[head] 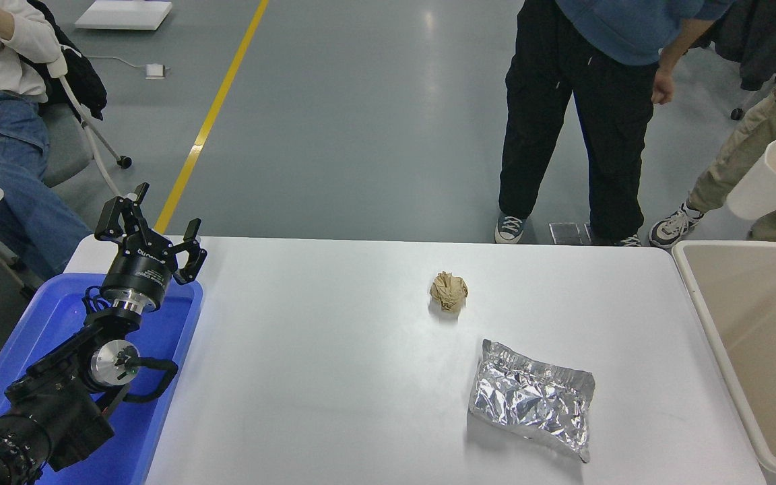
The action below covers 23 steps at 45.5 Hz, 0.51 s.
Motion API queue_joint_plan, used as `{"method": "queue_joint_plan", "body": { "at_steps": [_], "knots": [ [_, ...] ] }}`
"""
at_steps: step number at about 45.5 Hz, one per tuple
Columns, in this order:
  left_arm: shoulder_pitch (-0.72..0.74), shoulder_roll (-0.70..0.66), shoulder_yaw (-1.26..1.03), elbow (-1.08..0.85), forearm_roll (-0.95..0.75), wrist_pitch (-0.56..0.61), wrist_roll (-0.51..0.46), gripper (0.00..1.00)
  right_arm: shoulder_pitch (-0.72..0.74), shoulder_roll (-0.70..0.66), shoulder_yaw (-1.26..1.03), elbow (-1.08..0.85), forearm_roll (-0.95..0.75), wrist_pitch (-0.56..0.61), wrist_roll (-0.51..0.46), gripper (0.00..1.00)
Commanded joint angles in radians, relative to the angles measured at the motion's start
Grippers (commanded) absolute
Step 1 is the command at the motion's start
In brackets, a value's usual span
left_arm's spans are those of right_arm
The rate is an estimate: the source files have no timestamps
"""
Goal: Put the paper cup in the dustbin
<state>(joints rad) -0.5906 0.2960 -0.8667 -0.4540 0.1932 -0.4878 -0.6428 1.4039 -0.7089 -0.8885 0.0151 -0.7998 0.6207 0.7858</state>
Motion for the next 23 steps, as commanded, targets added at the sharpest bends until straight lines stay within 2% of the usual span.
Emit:
{"method": "queue_joint_plan", "body": {
  "at_steps": [1, 4, 7, 17, 23],
  "knots": [
    [0.000, 0.000, 0.000, 0.000, 0.000, 0.000, 0.000, 1.00, -0.008, -0.115, 0.082, -0.001, 0.178, 0.054, 0.000, 0.00],
    [0.000, 0.000, 0.000, 0.000, 0.000, 0.000, 0.000, 1.00, -0.022, -0.153, 0.117, 0.000, 0.269, 0.068, -0.008, 0.00],
    [0.000, 0.000, 0.000, 0.000, 0.000, 0.000, 0.000, 1.00, -0.052, -0.179, 0.164, 0.002, 0.365, 0.071, -0.085, 0.00],
    [0.000, 0.000, 0.000, 0.000, 0.000, 0.000, 0.000, 1.00, -0.232, -0.193, 0.453, -0.001, 0.677, 0.057, -0.422, 0.00],
    [0.000, 0.000, 0.000, 0.000, 0.000, 0.000, 0.000, 1.00, -0.330, -0.167, 0.676, -0.001, 0.760, -0.007, -0.606, 0.00]
  ]
}}
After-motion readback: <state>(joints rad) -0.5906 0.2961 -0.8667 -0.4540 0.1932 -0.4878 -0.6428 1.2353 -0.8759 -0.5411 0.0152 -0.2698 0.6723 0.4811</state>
